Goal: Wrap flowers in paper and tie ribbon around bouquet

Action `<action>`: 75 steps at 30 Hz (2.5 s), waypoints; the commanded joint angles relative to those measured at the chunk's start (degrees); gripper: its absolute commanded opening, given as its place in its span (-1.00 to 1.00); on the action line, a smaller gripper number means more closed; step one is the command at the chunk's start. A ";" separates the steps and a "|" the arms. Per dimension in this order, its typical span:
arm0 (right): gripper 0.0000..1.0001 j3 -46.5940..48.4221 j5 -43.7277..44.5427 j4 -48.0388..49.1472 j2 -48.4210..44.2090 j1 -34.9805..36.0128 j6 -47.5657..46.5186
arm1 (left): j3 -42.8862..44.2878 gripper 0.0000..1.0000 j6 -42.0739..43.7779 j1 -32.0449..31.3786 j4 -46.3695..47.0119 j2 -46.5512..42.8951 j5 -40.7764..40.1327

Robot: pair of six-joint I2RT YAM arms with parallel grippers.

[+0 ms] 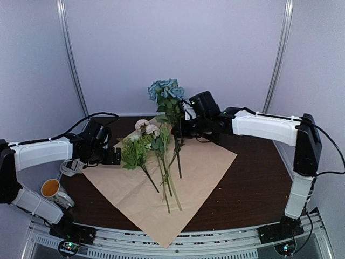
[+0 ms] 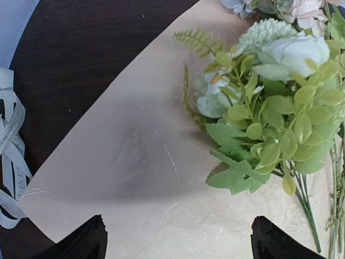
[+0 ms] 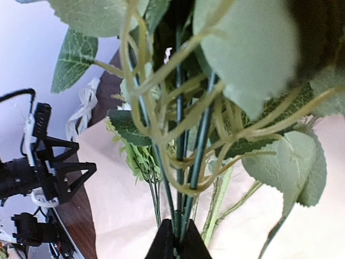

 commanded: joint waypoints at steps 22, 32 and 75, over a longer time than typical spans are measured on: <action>0.07 -4.21 10.11 -11.54 4.56 -1.79 -2.48 | -1.25 0.72 -0.35 0.58 8.50 12.20 -0.22; -0.11 3.86 2.01 -9.27 21.73 0.61 0.33 | 5.76 0.61 0.12 0.30 12.91 24.12 5.01; -0.01 -30.81 -5.02 -11.08 -12.75 14.50 -15.34 | 4.37 0.85 37.82 -68.68 -16.98 4.22 -21.29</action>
